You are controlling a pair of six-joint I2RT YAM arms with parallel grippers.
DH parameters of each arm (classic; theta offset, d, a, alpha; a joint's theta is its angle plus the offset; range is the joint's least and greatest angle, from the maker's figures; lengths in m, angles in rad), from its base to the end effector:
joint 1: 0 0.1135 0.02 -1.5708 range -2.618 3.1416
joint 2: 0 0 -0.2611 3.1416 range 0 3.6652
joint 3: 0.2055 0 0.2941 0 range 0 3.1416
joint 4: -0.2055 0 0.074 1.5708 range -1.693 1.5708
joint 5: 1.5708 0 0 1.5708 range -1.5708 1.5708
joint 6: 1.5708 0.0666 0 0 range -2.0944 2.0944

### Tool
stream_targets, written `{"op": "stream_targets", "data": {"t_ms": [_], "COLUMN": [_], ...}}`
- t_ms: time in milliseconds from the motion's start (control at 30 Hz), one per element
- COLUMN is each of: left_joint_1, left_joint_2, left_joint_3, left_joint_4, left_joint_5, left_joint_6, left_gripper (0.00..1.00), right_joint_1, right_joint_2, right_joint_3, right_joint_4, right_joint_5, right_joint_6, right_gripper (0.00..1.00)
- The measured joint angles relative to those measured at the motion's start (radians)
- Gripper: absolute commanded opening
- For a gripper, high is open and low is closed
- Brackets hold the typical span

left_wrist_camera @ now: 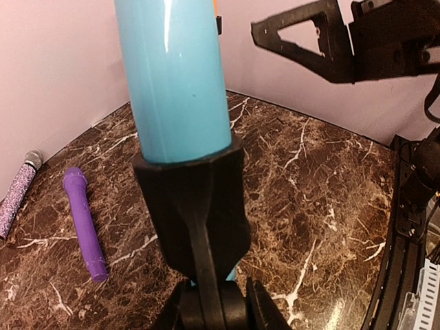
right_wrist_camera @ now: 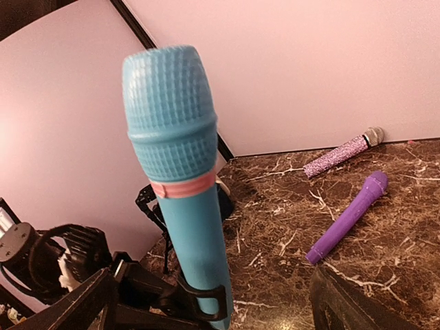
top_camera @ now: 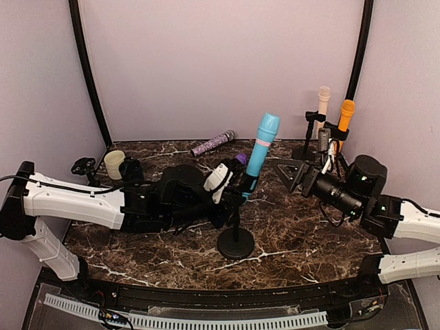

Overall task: Remove the microphone from the stand
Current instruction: Adjust the microphone stand with the microphone at the center of the board, then hold the microphone stand at the center of the board.

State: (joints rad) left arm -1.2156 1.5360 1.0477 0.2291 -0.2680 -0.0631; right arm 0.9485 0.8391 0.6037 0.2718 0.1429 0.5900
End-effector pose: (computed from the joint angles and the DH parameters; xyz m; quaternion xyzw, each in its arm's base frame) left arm 0.1650 -0.3942 0.2569 0.3597 0.7030 -0.2756 0.5481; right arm 0.1705 0.2215 0.3041 -0.0729 0.6904 0.4639 0.5503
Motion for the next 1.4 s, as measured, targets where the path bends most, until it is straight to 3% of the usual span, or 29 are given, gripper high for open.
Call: {"op": "stream_targets", "data": {"t_ms": [100,200,333,600,733,967,1133,1200,1400], "left_joint_1": [0.000,0.000,0.000,0.000,0.000,0.000,0.000,0.000,0.002], "left_joint_2": [0.000,0.000,-0.002,-0.074,-0.093,-0.079,-0.048,-0.035,-0.026], "left_joint_3": [-0.042,-0.074,-0.085,-0.085,-0.080,-0.026,-0.016,-0.016,-0.016], "left_joint_4": [0.026,0.041,0.039,0.039,0.028,-0.055,-0.069,-0.074,-0.090], "left_joint_5": [0.022,0.043,0.054,0.032,0.012,0.001,-0.004,-0.008,-0.017], "left_joint_6": [0.000,0.005,0.017,0.016,-0.002,-0.043,-0.056,-0.062,-0.080], "left_gripper": [0.24,0.49,0.68,0.77,0.75,0.53,0.49,0.48,0.30], "right_joint_1": [0.000,0.000,0.000,0.000,0.000,0.000,0.000,0.000,0.000], "right_joint_2": [0.011,0.047,0.100,0.125,0.128,0.172,0.214,0.227,0.262], "right_joint_3": [0.001,0.002,0.002,0.003,0.005,0.047,0.082,0.087,0.094], "right_joint_4": [0.035,0.066,0.094,0.117,0.117,0.106,0.092,0.091,0.087], "right_joint_5": [-0.020,-0.039,-0.064,-0.080,-0.067,-0.030,-0.016,-0.011,-0.004], "right_joint_6": [0.007,0.013,0.014,0.014,0.014,0.013,0.012,0.013,0.010], "right_gripper": [0.98,0.99,0.98,0.99,0.98,0.97,0.94,0.92,0.77]}}
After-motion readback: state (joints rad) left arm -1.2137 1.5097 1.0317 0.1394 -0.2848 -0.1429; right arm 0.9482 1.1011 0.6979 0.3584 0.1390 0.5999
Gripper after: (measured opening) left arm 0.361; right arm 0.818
